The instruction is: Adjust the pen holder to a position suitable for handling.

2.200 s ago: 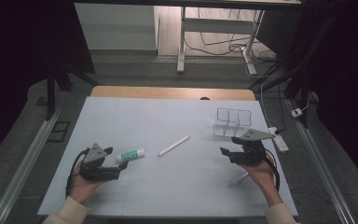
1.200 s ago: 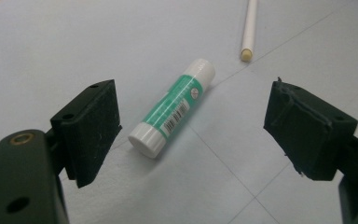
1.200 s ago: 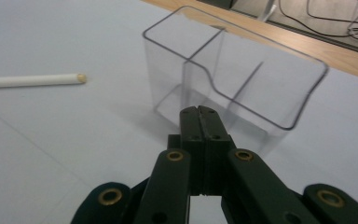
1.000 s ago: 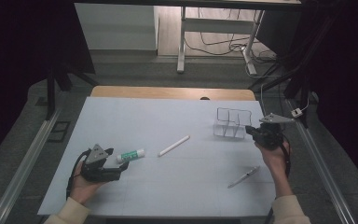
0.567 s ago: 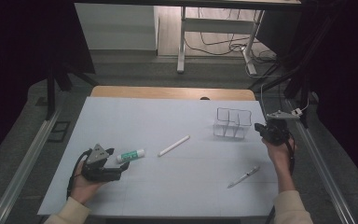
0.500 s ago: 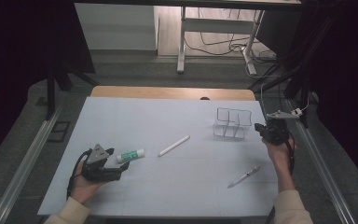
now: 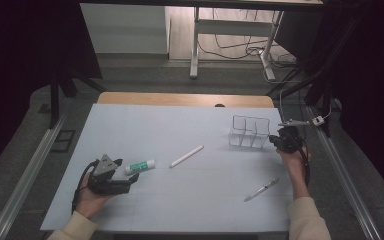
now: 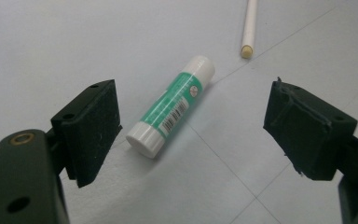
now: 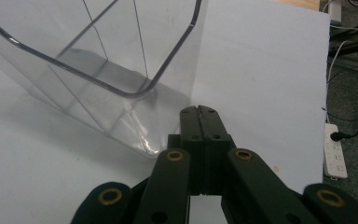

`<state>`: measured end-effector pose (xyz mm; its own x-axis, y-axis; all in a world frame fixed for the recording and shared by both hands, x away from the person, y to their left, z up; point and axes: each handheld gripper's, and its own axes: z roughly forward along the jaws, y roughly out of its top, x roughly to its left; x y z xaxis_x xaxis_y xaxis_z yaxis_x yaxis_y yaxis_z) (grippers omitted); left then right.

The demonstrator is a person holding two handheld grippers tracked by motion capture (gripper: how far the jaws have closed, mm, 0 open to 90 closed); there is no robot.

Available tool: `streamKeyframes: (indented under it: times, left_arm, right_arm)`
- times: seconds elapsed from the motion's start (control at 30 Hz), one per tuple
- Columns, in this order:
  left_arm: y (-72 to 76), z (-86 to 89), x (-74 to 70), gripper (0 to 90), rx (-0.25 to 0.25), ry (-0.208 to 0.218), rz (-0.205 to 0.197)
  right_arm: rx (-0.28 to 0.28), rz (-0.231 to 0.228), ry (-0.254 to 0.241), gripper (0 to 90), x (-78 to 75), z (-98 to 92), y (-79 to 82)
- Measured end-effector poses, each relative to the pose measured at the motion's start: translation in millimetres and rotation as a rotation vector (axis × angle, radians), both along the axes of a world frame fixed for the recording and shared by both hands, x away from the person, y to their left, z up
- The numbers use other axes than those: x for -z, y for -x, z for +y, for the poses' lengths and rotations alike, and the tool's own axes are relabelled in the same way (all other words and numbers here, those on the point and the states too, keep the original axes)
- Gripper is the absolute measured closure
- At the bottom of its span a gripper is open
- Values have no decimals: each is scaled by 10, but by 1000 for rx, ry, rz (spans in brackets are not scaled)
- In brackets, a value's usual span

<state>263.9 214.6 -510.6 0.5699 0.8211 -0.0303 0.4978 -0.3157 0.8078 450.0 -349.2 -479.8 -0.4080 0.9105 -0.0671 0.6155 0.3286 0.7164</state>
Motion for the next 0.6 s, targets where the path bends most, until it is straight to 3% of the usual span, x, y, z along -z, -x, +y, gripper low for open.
streamKeyframes:
  times: [0.3,0.53,0.6]
  left_arm:
    - [-2,-1,4,189,2,-1,1]
    - [0,-4,4,191,3,-4,0]
    - [0,-4,4,192,3,-4,0]
  right_arm:
    - [2,30,-3,892,108,7,-47]
    - [-8,28,14,892,105,71,-43]
    - [-4,29,-3,892,114,67,-45]
